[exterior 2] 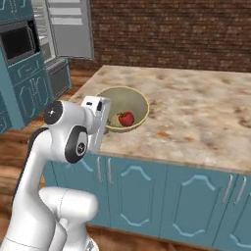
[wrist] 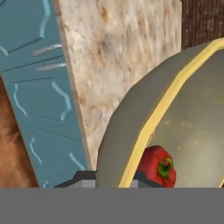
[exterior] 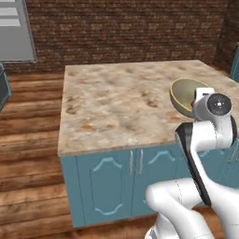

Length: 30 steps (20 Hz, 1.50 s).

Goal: Move the cup from next to the sink to the open cabinet. Then, move the bowl with the bell pepper to the fridge to clear the area for faucet cleaning.

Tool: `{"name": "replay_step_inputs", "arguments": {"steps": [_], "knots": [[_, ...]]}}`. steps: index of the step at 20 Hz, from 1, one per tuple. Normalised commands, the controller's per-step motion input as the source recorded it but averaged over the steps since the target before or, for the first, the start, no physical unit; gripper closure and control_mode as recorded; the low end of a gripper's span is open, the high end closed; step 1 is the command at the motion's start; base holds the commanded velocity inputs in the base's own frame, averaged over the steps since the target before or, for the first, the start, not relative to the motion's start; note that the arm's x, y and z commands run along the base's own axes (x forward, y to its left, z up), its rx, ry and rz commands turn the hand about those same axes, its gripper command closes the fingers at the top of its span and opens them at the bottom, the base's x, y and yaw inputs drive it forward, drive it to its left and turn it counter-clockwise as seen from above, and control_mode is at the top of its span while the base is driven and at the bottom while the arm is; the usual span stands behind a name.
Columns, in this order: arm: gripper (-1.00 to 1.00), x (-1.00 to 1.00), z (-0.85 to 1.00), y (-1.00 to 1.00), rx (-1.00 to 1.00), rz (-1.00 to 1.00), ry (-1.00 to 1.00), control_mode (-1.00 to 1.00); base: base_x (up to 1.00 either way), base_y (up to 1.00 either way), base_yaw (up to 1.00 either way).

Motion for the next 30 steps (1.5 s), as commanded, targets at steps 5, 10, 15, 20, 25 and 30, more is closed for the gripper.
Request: {"name": "replay_step_inputs", "arguments": {"steps": [5,10,15,20,25,30], "knots": [[1.00,0.00,0.00,0.00,0.00,0.00,0.00,1.00,0.25,1.00,0.24],[1.00,0.00,0.00,0.00,0.00,0.00,0.00,1.00,0.35,1.00,0.16],[1.00,0.00,0.00,0.00,0.00,0.00,0.00,1.00,0.63,1.00,0.05],[1.00,0.00,0.00,0.00,0.00,0.00,0.00,1.00,0.74,1.00,0.00],[1.00,0.00,0.00,0.00,0.00,0.00,0.00,1.00,0.87,1.00,0.00],[1.00,0.00,0.00,0.00,0.00,0.00,0.00,1.00,1.00,0.92,0.00]]}}
